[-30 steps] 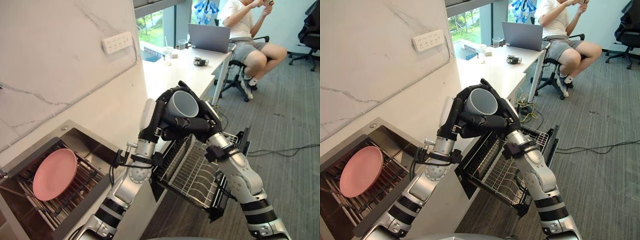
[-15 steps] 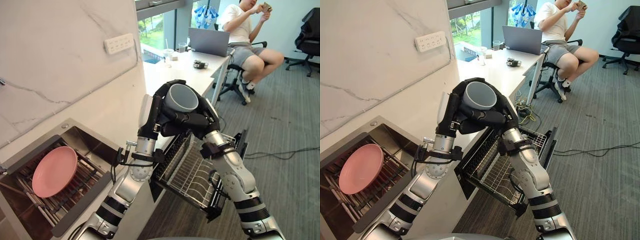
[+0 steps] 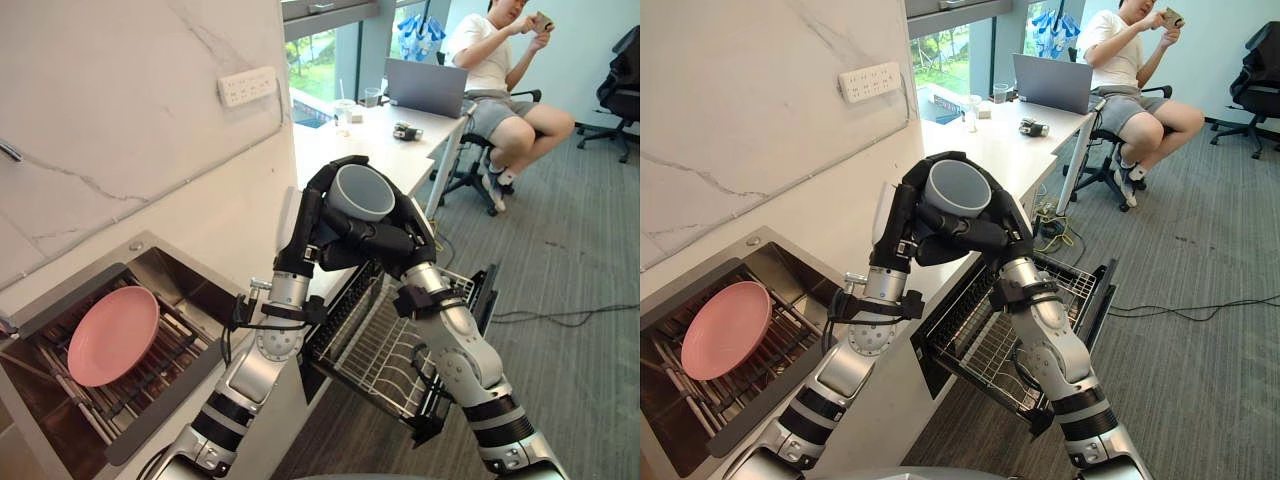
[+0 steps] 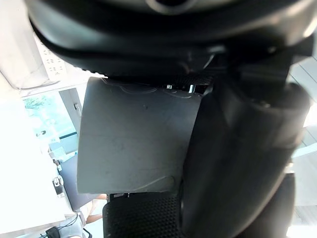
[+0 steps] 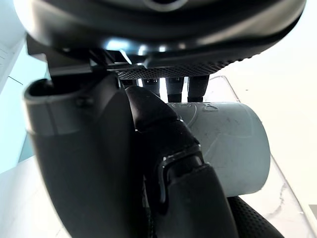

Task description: Walk over to the sink, pick up the cup, carry it to the dishwasher, place the cup inside the dishwasher, then close the dishwasher door

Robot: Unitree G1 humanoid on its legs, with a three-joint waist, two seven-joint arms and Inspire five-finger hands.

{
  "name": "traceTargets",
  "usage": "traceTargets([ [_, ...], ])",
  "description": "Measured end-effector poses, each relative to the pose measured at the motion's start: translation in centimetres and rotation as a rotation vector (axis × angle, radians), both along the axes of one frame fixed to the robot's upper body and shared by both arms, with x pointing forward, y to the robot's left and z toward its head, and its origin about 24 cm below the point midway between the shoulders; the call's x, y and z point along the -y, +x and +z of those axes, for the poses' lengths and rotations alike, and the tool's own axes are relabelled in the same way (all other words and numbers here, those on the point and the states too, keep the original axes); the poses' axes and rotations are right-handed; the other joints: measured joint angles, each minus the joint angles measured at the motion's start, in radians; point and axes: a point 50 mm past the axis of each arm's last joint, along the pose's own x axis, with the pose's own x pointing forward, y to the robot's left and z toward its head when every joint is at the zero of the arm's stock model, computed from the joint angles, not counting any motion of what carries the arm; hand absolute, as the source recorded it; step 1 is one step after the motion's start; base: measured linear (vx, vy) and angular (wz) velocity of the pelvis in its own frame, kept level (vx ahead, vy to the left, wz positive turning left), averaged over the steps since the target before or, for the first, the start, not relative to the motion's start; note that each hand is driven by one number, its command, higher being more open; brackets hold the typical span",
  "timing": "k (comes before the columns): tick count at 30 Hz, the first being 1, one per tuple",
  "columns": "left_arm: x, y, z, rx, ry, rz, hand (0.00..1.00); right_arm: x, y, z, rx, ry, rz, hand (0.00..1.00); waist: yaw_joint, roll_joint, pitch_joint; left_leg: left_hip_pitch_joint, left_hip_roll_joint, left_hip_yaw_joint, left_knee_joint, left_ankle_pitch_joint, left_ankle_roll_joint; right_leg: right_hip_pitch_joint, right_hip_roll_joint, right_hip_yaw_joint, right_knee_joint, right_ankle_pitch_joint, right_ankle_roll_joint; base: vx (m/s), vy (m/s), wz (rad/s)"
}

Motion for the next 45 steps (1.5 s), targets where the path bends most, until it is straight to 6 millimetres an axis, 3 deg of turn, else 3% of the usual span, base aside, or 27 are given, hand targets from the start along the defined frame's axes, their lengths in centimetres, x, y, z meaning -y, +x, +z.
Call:
traceTargets([
  [10,0.3,-0.6,-1.4,-0.125,-0.089,-0.074,1.00,-0.6,-0.1,0.2,-0.010,-0.021,-0.164,0.00,-0.001,0.000,0.000,0.000,-0.001,0.002,-0.011,0.004,0.000,-0.005,0.000,0.001,0.000,0.000,0.000,0.00,0.000,0.00],
  [15,2.3,-2.4,-2.5,-0.166,-0.061,-0.210,1.00,2.9,0.7,0.5,-0.051,0.038,-0.423,0.00,0.010,-0.002,0.002,0.000,-0.008,0.003,-0.014,0.004,0.001,-0.006,-0.004,0.000,0.000,0.001,0.002,0.00,0.000,0.00],
  [19,3.0,-3.4,-0.8,-0.079,-0.063,-0.280,1.00,5.2,0.9,0.2,-0.065,0.060,-0.524,0.00,0.000,-0.002,0.002,0.000,-0.006,0.006,-0.014,0.004,0.001,-0.007,-0.003,0.003,0.000,0.001,0.002,0.00,0.000,-0.01],
  [24,3.1,-4.1,0.6,0.004,-0.080,-0.337,1.00,5.6,0.8,0.4,-0.034,0.044,-0.563,0.00,-0.004,-0.002,0.002,0.000,-0.003,0.014,-0.014,0.004,0.001,-0.012,-0.001,0.008,0.000,0.001,0.002,0.00,0.000,-0.04],
  [30,3.0,-4.2,0.2,-0.069,-0.153,-0.439,1.00,6.6,0.5,0.5,-0.023,-0.025,-0.707,0.00,0.001,-0.003,0.005,0.000,-0.006,0.014,-0.014,0.004,0.001,-0.012,-0.002,0.007,0.000,0.001,0.002,0.00,0.000,0.00],
  [38,2.6,-5.4,-1.7,-0.264,-0.326,-0.634,1.00,14.5,-2.2,-0.3,-0.073,0.019,-1.094,0.00,-0.005,-0.003,0.025,-0.004,-0.008,0.010,-0.015,0.004,0.001,-0.013,-0.008,0.003,0.000,0.000,0.003,0.00,0.000,0.00],
  [45,2.4,-6.8,-6.2,-0.497,-0.282,-0.616,1.00,18.4,-5.1,-1.4,-0.105,0.043,-1.276,0.00,-0.019,-0.004,0.026,-0.022,-0.008,0.011,-0.014,0.004,0.001,-0.031,-0.008,0.002,0.000,0.000,0.003,0.00,0.000,0.00],
])
